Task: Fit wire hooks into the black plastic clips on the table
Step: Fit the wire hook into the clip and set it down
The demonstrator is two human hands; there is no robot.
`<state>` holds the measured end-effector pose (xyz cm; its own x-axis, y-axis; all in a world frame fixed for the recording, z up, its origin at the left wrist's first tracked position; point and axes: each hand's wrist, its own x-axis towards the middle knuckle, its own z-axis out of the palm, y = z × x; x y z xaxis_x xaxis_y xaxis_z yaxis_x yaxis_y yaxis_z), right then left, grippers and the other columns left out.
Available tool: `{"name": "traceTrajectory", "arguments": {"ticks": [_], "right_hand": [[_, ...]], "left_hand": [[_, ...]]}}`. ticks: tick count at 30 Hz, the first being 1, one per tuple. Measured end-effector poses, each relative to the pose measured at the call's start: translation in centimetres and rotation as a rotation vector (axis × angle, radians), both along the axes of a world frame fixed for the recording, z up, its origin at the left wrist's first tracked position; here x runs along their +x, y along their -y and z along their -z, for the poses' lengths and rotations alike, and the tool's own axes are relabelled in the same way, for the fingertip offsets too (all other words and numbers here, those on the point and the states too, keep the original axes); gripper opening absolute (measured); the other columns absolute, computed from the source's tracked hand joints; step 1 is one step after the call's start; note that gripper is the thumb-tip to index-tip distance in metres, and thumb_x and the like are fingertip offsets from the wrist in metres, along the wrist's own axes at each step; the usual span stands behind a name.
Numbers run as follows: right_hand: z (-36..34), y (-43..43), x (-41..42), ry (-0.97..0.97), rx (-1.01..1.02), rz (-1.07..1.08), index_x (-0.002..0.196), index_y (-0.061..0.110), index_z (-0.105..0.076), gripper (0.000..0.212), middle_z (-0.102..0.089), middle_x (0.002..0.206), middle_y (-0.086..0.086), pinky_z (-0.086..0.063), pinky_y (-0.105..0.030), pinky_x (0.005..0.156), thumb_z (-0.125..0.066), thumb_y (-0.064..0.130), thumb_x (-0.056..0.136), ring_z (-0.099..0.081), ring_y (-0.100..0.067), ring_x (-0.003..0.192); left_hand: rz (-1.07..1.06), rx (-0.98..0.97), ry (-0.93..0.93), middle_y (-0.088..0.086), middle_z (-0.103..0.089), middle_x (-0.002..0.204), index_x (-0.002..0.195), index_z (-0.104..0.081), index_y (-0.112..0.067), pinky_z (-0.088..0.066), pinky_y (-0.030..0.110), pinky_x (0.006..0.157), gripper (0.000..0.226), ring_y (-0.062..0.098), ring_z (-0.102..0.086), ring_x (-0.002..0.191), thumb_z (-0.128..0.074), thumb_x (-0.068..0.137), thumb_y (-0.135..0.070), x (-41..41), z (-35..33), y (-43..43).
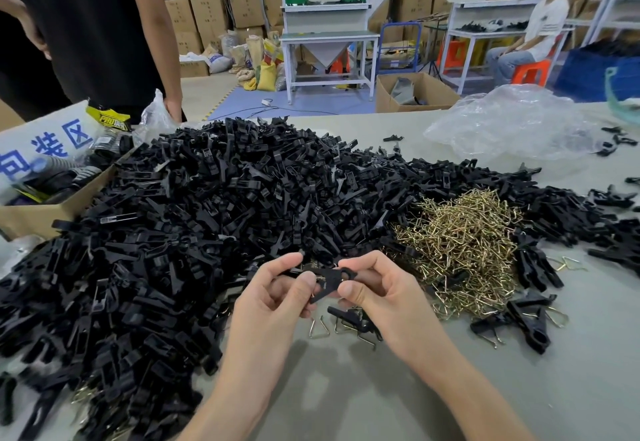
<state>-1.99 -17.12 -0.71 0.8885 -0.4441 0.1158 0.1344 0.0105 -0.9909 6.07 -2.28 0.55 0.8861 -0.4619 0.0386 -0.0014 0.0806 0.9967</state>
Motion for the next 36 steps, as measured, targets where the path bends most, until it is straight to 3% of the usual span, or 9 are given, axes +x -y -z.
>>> {"name": "traceTrajectory", "arguments": {"ticks": [5,9,15,19,22,26,32,36], "right_hand": [[-0.6,0.1,0.0,0.062,-0.002,0.015,0.106,0.021,-0.067,0.020,-0.078,0.094,-0.005,-0.057,-0.024,0.076,-0.068,0.025,0.086,-0.075,-0.018,0.081],[-0.7,0.1,-0.2,0.106,0.005,0.001,0.106,0.021,-0.071,0.020,-0.078,0.097,-0.007,-0.057,-0.023,0.078,-0.067,0.025,0.087,-0.074,-0.017,0.087],[-1.0,0.3,-0.3,0.078,0.005,0.022,0.098,0.038,-0.077,0.021,-0.079,0.095,-0.003,-0.055,-0.020,0.079,-0.073,0.028,0.079,-0.075,-0.014,0.088],[-1.0,0.4,-0.5,0.039,0.089,-0.013,0.098,0.031,-0.078,0.023,-0.079,0.094,-0.009,-0.059,-0.027,0.076,-0.074,0.027,0.076,-0.074,-0.019,0.085],[-1.0,0.5,-0.6,0.011,0.056,-0.006,0.097,0.030,-0.078,0.022,-0.078,0.088,-0.007,-0.060,-0.034,0.082,-0.074,0.028,0.076,-0.071,-0.018,0.081],[-1.0,0.5,-0.7,0.013,0.051,-0.028,0.096,0.021,-0.078,0.021,-0.077,0.081,-0.008,-0.056,-0.027,0.079,-0.075,0.023,0.075,-0.068,-0.017,0.074],[-1.2,0.6,-0.9,0.019,0.079,-0.070,0.087,0.025,-0.080,0.017,-0.077,0.081,-0.005,-0.055,-0.021,0.075,-0.076,0.024,0.071,-0.068,-0.012,0.073],[-1.2,0.7,-0.9,0.020,0.073,-0.076,0.093,0.017,-0.077,0.021,-0.075,0.078,-0.008,-0.054,-0.019,0.075,-0.075,0.020,0.072,-0.066,-0.013,0.071]], "left_hand": [[0.231,-0.308,-0.381,0.010,-0.074,0.089,0.102,-0.079,-0.012,-0.057,0.021,0.064,0.030,0.012,-0.069,0.074,-0.069,0.074,-0.018,-0.5,-0.5,0.6],[0.360,-0.409,-0.505,0.015,-0.073,0.101,0.110,-0.076,-0.010,-0.060,0.028,0.070,0.036,0.019,-0.072,0.083,-0.069,0.075,-0.016,-1.0,-0.4,0.6],[0.435,-0.400,-0.554,0.018,-0.071,0.092,0.121,-0.071,-0.015,-0.060,0.033,0.065,0.046,0.021,-0.070,0.073,-0.069,0.077,-0.029,-1.0,0.0,0.7],[0.466,-0.412,-0.574,0.012,-0.067,0.082,0.118,-0.072,-0.018,-0.058,0.030,0.065,0.035,0.015,-0.064,0.066,-0.063,0.086,-0.026,-0.8,0.3,0.6],[0.491,-0.404,-0.582,0.011,-0.067,0.080,0.115,-0.074,-0.017,-0.057,0.028,0.064,0.028,0.013,-0.061,0.063,-0.066,0.089,-0.024,-0.5,0.4,0.5],[0.513,-0.389,-0.561,0.010,-0.065,0.077,0.111,-0.075,-0.017,-0.055,0.026,0.063,0.038,0.011,-0.058,0.061,-0.075,0.075,-0.027,-0.3,0.7,0.3],[0.546,-0.380,-0.516,0.011,-0.063,0.075,0.110,-0.075,-0.017,-0.053,0.027,0.064,0.034,0.012,-0.055,0.059,-0.073,0.077,-0.026,-0.1,1.2,0.1],[0.537,-0.362,-0.495,0.010,-0.062,0.073,0.107,-0.076,-0.018,-0.052,0.026,0.062,0.033,0.012,-0.053,0.057,-0.074,0.075,-0.028,0.0,1.2,0.2]]}}
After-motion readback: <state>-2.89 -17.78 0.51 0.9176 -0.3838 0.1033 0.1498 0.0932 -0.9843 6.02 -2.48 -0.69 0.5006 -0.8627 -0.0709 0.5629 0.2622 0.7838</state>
